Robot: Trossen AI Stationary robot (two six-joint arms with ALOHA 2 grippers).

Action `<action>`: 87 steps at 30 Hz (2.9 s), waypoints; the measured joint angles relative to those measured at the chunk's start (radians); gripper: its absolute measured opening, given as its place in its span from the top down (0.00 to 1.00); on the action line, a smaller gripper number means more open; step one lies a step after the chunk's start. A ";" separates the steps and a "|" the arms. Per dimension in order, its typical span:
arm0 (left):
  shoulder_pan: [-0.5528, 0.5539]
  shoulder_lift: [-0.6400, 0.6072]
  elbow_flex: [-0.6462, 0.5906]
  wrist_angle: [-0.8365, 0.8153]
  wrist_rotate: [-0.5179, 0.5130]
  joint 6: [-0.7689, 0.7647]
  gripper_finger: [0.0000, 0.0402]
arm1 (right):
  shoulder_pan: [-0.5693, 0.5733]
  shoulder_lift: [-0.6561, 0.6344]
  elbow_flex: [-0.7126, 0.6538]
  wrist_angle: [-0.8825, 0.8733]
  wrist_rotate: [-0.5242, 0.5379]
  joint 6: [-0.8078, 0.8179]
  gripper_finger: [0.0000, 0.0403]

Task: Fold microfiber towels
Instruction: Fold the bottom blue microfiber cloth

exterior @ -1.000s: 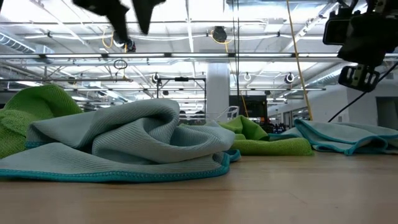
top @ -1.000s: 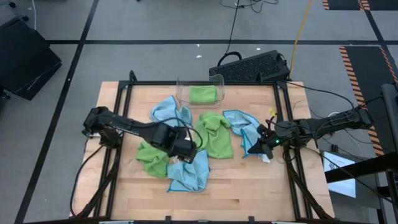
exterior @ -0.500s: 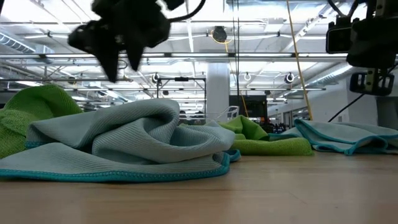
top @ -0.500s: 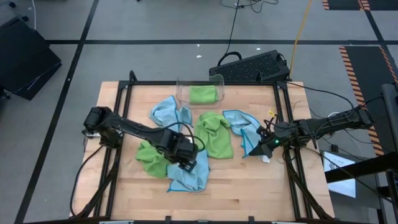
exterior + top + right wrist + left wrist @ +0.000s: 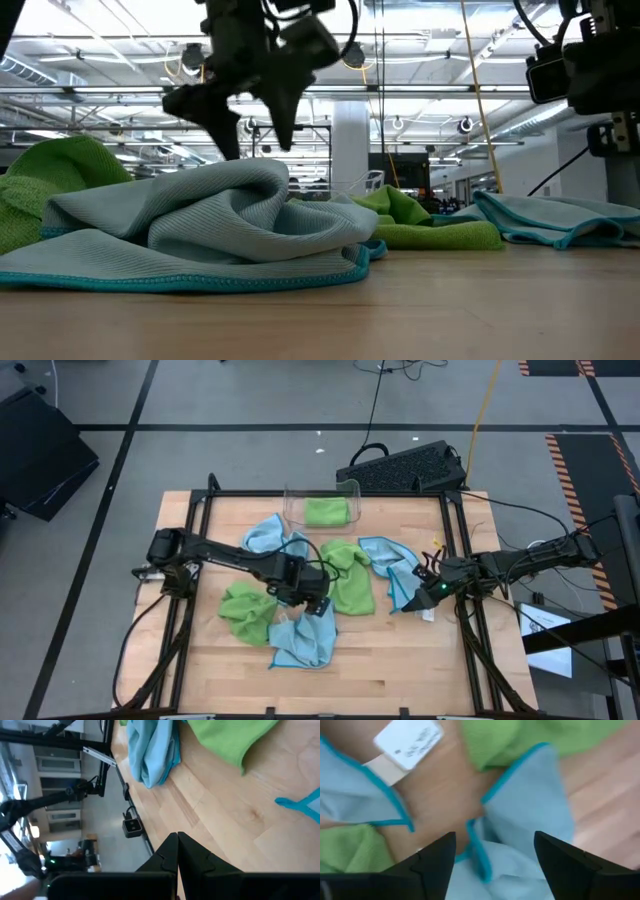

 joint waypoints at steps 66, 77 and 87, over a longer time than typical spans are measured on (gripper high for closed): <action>-0.428 -0.180 0.002 -0.098 -0.184 -0.190 0.99 | -0.277 1.145 0.523 0.389 -0.161 -1.018 0.45; -0.469 -0.180 -0.090 -0.086 -0.186 -0.343 0.99 | -0.285 1.257 0.523 0.468 -0.309 -1.073 0.43; -0.465 -0.180 -0.176 0.002 -0.177 -0.357 0.97 | -0.256 1.272 0.524 0.511 -0.367 -1.143 0.49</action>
